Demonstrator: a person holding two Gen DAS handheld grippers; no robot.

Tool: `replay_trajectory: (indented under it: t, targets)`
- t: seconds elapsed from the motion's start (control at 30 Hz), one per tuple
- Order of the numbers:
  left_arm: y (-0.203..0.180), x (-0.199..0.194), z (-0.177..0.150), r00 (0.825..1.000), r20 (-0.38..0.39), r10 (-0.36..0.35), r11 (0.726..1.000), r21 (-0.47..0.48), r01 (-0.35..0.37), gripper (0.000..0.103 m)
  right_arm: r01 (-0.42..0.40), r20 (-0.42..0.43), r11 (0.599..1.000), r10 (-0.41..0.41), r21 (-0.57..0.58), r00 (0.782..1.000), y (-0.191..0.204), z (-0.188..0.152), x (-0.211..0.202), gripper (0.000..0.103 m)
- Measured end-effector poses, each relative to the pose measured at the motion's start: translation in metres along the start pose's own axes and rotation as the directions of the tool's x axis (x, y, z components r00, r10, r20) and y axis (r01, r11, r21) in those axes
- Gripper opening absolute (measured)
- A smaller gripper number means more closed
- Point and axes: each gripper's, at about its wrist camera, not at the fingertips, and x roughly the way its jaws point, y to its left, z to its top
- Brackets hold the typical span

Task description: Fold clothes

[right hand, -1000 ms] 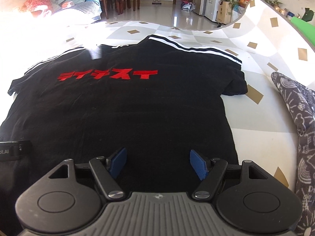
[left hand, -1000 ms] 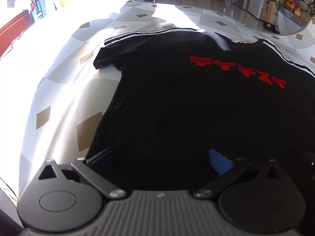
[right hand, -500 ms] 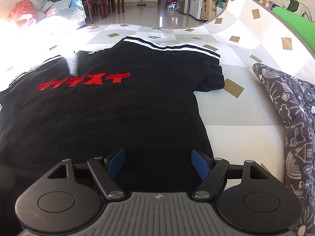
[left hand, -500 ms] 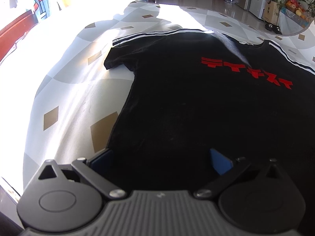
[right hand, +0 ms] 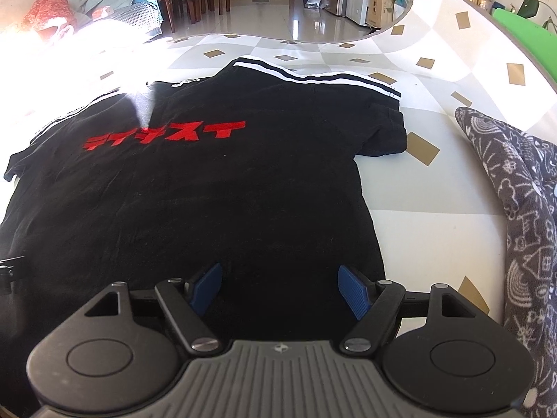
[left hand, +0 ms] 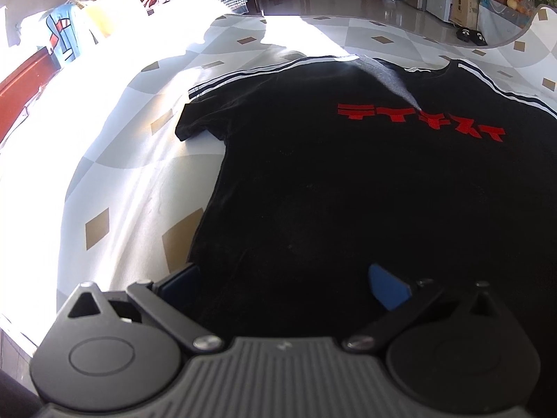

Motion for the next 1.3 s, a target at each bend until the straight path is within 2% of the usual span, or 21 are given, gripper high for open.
replay_trajectory:
  t: [0.13, 0.3, 0.43, 0.5, 0.67, 0.77, 1.03, 1.3]
  targets:
    - [-0.004, -0.005, -0.005, 1.0, -0.01, -0.023, 1.0, 0.007, 0.023, 0.103, -0.064, -0.006, 0.998, 0.064, -0.029, 0.998, 0.015, -0.008, -0.007, 0.072]
    - [-0.014, -0.01, -0.013, 0.998, -0.017, -0.054, 0.997, 0.051, 0.054, 0.103, -0.121, -0.007, 0.984, 0.121, -0.127, 0.993, 0.041, -0.021, -0.013, 0.072]
    - [-0.012, -0.01, -0.015, 0.997, -0.02, -0.07, 0.997, 0.043, 0.071, 0.103, -0.11, 0.015, 0.971, 0.116, -0.213, 0.993, 0.056, -0.03, -0.014, 0.072]
    - [-0.006, -0.009, -0.015, 0.997, -0.029, -0.073, 0.997, 0.012, 0.073, 0.103, -0.109, 0.021, 0.977, 0.115, -0.185, 0.993, 0.052, -0.03, -0.013, 0.073]
    - [0.011, -0.005, -0.015, 0.998, -0.045, -0.049, 0.997, -0.06, 0.046, 0.103, -0.043, 0.019, 0.995, 0.045, -0.086, 0.999, 0.035, -0.027, -0.01, 0.074]
    - [0.017, -0.004, -0.015, 0.997, -0.057, -0.061, 0.995, -0.084, 0.056, 0.103, -0.011, 0.015, 0.999, 0.011, -0.042, 1.0, 0.025, -0.026, -0.01, 0.074]
    - [0.017, -0.007, -0.016, 0.998, -0.051, -0.047, 0.997, -0.064, 0.044, 0.103, 0.026, -0.002, 0.999, -0.026, 0.033, 1.0, 0.001, -0.024, -0.01, 0.076]
    - [0.012, -0.007, -0.016, 0.998, -0.046, -0.041, 0.998, -0.053, 0.038, 0.103, 0.028, -0.007, 0.999, -0.028, 0.036, 1.0, -0.003, -0.024, -0.011, 0.078]
